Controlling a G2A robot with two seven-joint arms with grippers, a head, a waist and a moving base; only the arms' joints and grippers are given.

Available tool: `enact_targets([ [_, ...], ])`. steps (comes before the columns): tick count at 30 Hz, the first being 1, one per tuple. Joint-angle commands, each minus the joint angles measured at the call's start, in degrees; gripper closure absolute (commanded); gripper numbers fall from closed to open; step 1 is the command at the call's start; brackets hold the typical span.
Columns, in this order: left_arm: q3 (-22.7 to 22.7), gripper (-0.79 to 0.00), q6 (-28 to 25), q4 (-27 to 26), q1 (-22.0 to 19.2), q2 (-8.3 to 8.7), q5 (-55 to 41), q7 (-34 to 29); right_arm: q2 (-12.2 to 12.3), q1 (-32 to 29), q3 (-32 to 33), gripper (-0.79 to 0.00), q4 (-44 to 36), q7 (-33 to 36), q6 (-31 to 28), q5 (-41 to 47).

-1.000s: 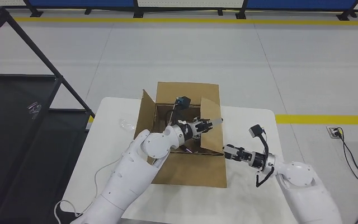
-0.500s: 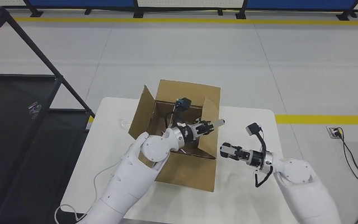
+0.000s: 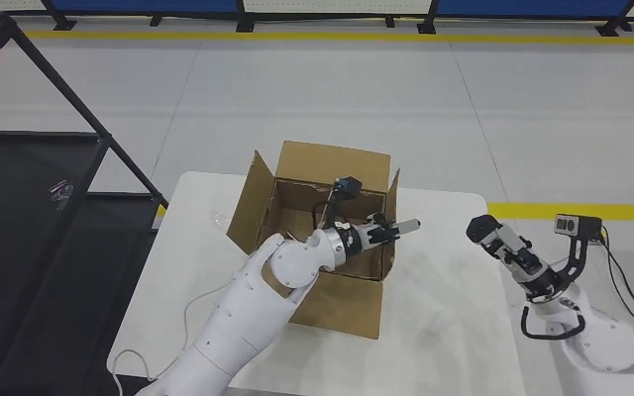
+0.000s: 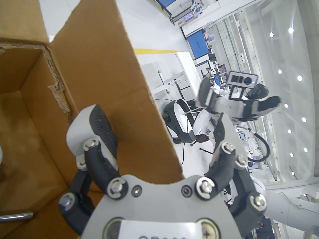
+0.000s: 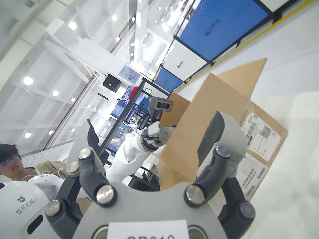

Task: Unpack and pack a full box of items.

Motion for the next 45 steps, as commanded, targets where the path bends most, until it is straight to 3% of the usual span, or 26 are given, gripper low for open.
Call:
enact_targets([
  [1,1.5,-0.785,-0.1,1.9,-1.2,-0.79,-0.3,0.2,0.0,-2.7,1.7,-0.785,-2.8,-0.7,-1.8,1.0],
  [7,7.0,-0.785,1.9,9.5,-5.6,-3.89,0.0,-1.1,0.1,-9.8,6.0,-0.785,-8.5,-1.8,-5.7,2.3],
  [15,10.6,-0.785,1.7,17.0,-9.3,-7.59,-1.6,-1.6,0.1,-13.3,7.8,-0.785,-10.4,-2.9,-4.5,2.0],
  [19,11.1,-0.785,0.7,19.7,-10.3,-8.73,-1.8,-1.5,0.0,-12.6,7.4,-0.785,-9.6,-5.5,1.0,1.9],
  [26,9.0,-0.785,-3.0,21.3,-10.5,-9.35,-4.2,-0.6,0.0,-12.6,7.4,-0.785,-9.6,-5.5,1.0,1.9],
  [31,4.7,-0.785,-6.7,18.5,-9.8,-7.69,-5.0,-2.6,0.1,-12.5,7.6,-0.785,-10.1,-6.2,1.6,0.6],
  [36,-4.1,-0.785,-7.7,10.6,-6.9,-3.63,-1.9,-2.8,0.3,-10.5,6.7,-0.785,-16.4,-7.1,5.1,-12.3],
  [39,-11.9,-0.785,-5.9,1.1,-1.5,-0.47,1.7,-2.3,0.4,-7.7,4.3,-0.785,-19.8,-5.8,7.4,-18.3],
  [45,-28.8,-0.785,-0.7,-24.9,15.8,4.46,7.5,-3.4,0.9,2.8,-5.3,-0.785,-24.6,2.9,12.2,-32.4],
])
